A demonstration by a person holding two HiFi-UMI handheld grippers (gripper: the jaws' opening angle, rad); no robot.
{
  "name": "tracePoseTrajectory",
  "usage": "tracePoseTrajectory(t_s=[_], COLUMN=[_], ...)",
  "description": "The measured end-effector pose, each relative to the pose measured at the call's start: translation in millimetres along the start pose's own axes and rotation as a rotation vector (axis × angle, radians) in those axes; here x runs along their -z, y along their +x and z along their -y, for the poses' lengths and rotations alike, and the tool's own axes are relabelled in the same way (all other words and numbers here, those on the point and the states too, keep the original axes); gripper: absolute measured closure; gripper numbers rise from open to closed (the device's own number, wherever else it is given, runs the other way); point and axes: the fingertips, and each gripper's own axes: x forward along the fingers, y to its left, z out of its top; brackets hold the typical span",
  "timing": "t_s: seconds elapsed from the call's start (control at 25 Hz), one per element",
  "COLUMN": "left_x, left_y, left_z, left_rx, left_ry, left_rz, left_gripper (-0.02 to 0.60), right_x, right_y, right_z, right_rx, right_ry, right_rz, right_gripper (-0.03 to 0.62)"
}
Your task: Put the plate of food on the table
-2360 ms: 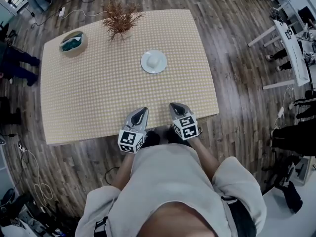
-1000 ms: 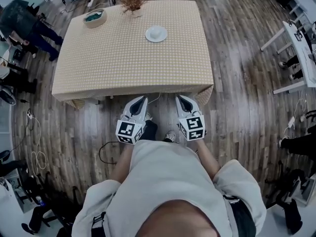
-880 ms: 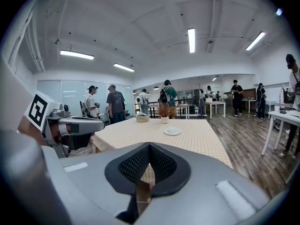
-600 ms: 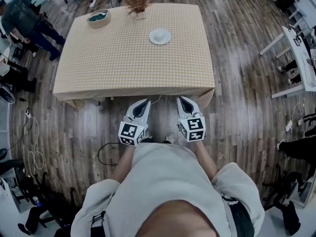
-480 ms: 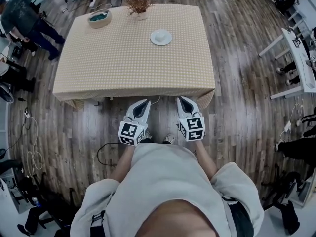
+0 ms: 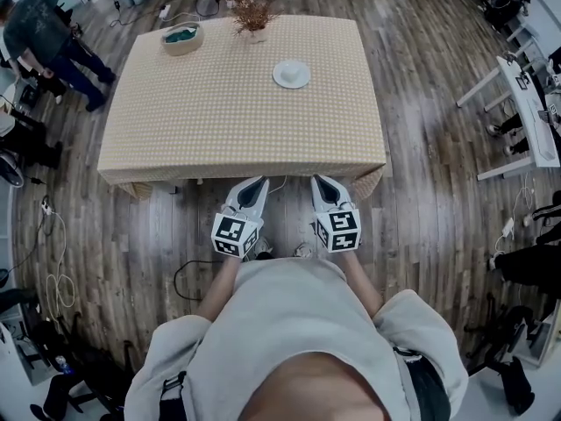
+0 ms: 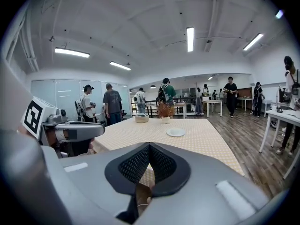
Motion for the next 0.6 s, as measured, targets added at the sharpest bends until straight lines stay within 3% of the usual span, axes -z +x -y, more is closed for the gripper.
tracePoseTrajectory(t_s=[0.6], left_x=[-4], left_y=[-8], left_z=[-5], left_rx=[0.016], left_ry=[-0.003], left_rz=[0.016], left_gripper=[0.572], right_x=[-2], right_y=[5], right_z=[-14], right_rx=[-0.002], right_ry=[-0.003], right_rz=[-0.006], right_gripper=[0.597])
